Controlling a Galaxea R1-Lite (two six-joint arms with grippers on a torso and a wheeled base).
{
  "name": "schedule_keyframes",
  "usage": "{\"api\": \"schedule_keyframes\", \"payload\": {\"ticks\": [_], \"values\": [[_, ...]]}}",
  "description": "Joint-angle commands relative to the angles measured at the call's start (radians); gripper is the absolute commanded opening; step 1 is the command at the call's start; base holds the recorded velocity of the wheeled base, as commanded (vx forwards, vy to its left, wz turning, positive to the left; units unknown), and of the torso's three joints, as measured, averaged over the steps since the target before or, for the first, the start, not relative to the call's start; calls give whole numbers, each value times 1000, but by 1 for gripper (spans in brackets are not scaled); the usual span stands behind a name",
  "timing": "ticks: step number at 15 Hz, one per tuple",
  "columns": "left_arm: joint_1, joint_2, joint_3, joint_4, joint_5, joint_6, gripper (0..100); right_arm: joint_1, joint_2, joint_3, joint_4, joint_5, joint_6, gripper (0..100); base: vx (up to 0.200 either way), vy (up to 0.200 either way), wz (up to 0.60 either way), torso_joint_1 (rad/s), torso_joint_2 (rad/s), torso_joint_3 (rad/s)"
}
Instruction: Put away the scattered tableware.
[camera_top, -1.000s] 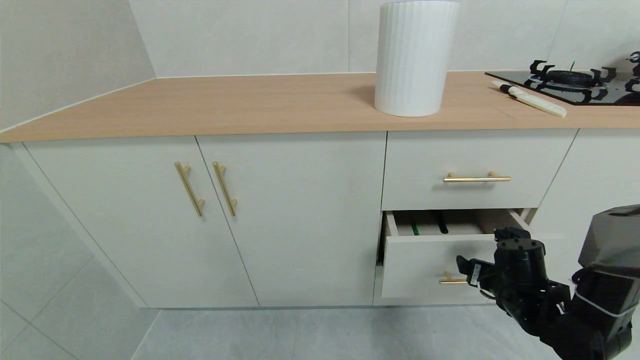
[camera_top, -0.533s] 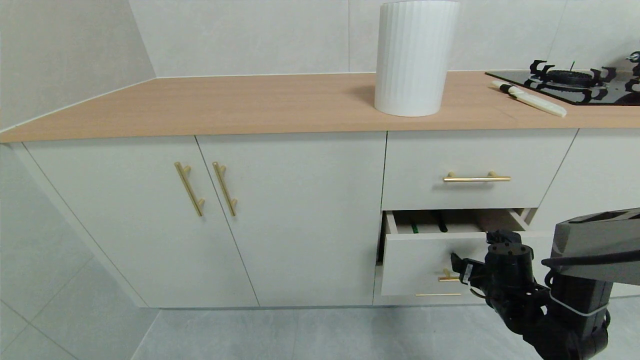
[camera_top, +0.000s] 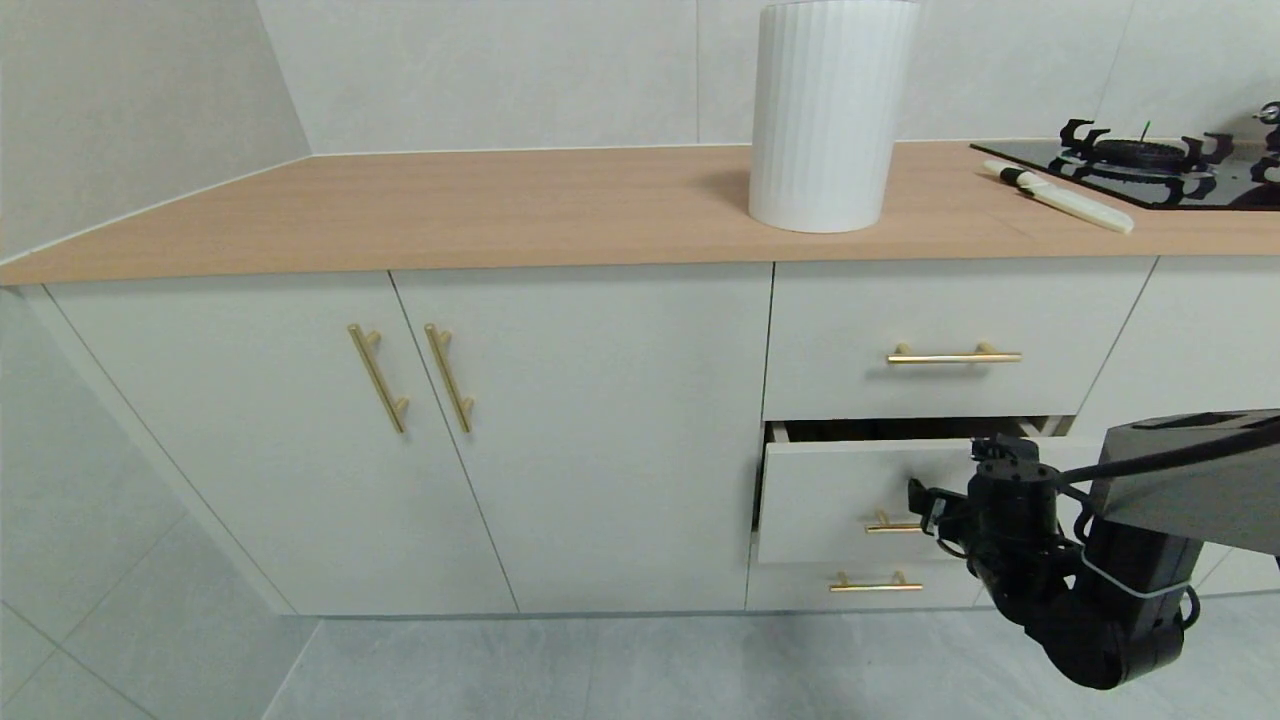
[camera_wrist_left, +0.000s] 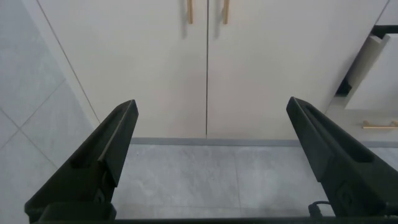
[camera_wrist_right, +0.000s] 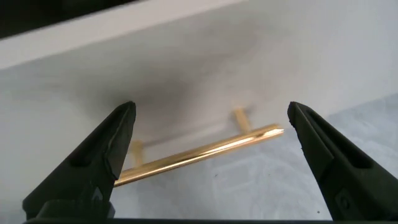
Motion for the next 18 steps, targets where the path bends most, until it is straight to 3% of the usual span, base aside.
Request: {"api": "schedule_keyframes", "payload": {"ticks": [1,18], "values": [[0,0,0,0,1,0,100,-17,20,-32,2,3,-3,100,0,0,0,0,0,0],[0,0,0,0,1,0,100,-112,80,-193,1,-13,35,100,0,0,0,0,0,0]]}}
